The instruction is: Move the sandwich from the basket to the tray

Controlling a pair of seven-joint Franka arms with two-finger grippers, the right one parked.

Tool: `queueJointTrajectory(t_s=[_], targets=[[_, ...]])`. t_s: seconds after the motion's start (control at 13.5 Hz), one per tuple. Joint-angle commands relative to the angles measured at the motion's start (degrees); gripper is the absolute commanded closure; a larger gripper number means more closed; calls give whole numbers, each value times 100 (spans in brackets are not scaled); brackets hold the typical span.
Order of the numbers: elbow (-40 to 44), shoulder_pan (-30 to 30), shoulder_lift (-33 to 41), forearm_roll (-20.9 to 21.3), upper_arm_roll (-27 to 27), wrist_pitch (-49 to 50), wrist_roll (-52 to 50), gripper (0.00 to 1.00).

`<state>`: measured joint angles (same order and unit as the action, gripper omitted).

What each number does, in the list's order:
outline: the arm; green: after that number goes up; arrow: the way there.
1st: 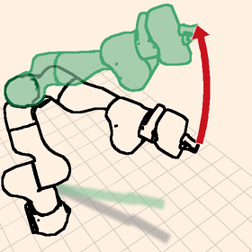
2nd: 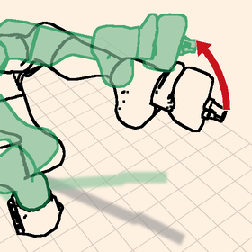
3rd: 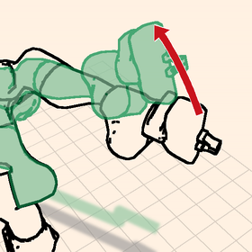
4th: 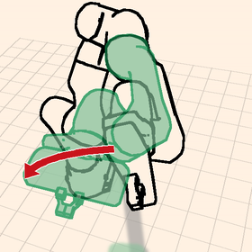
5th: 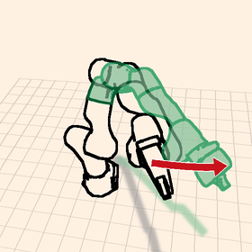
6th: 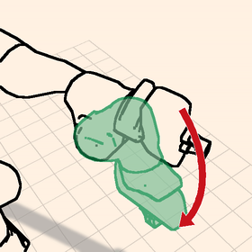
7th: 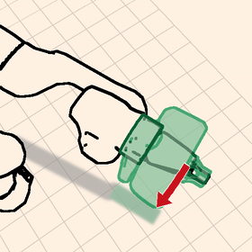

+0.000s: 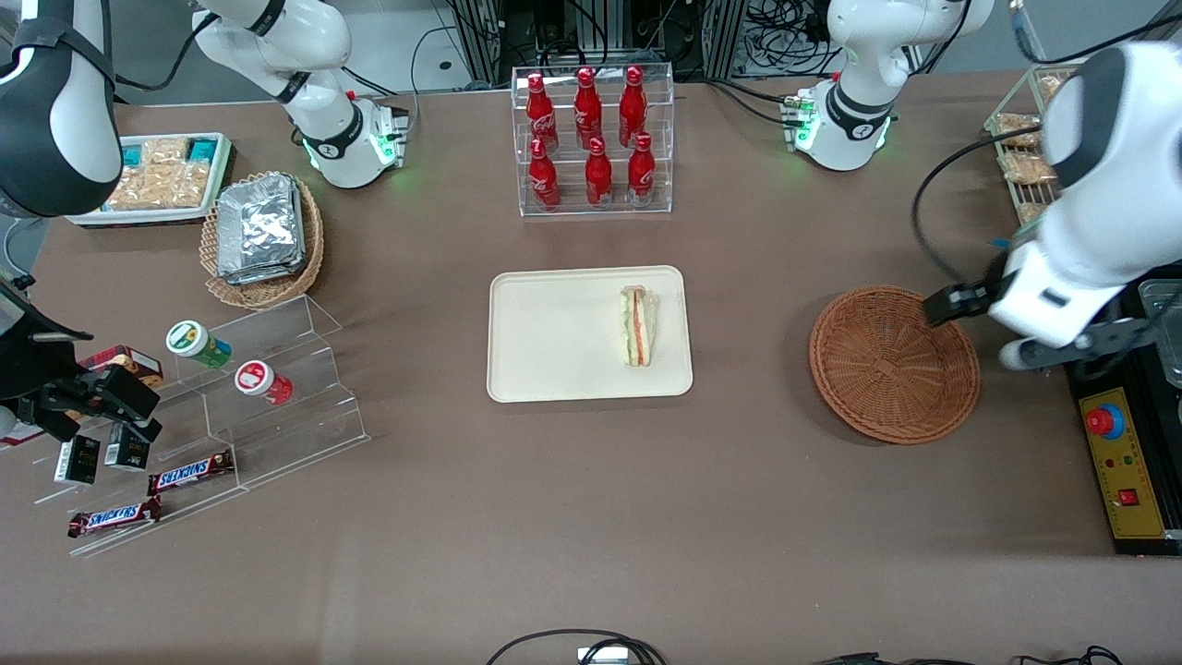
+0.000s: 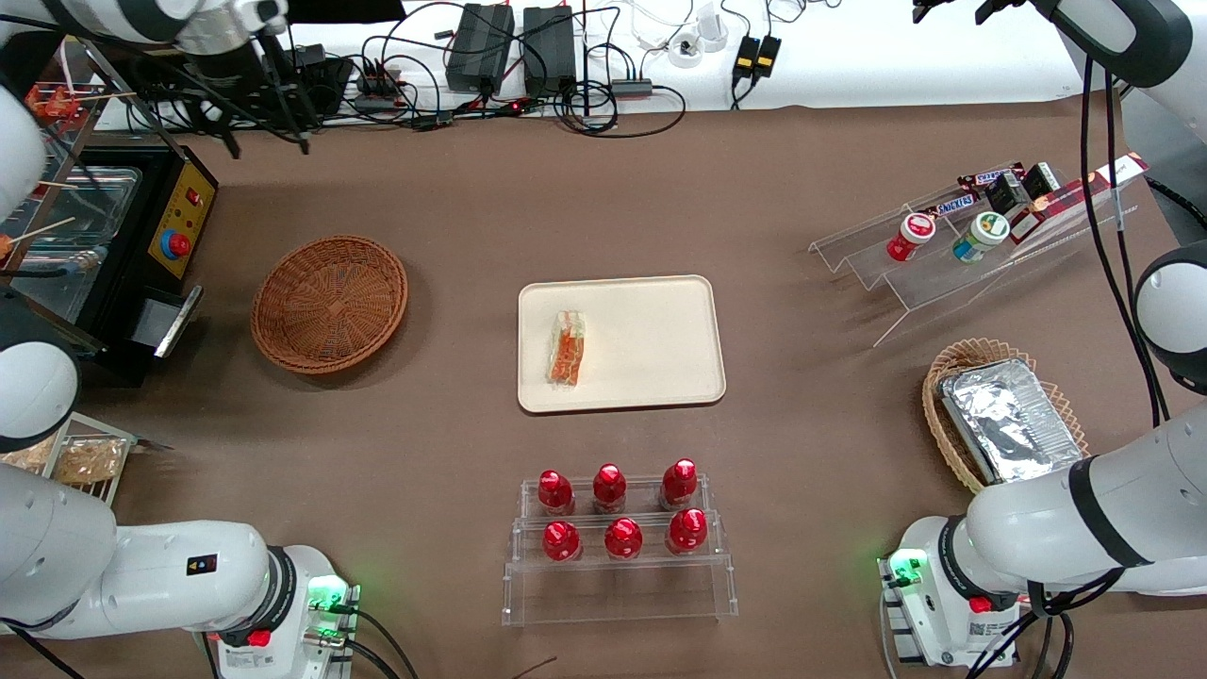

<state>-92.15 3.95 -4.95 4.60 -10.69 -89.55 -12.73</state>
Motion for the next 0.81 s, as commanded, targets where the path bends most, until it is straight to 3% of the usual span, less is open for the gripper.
queueJointTrajectory(t_s=[0.0, 0.22, 0.74], targets=[[-110, -26, 328, -118, 216, 148, 1032, 0], [-84, -17, 477, -416, 348, 149, 1475, 0], [-75, -123, 469, -417, 313, 148, 1598, 0]])
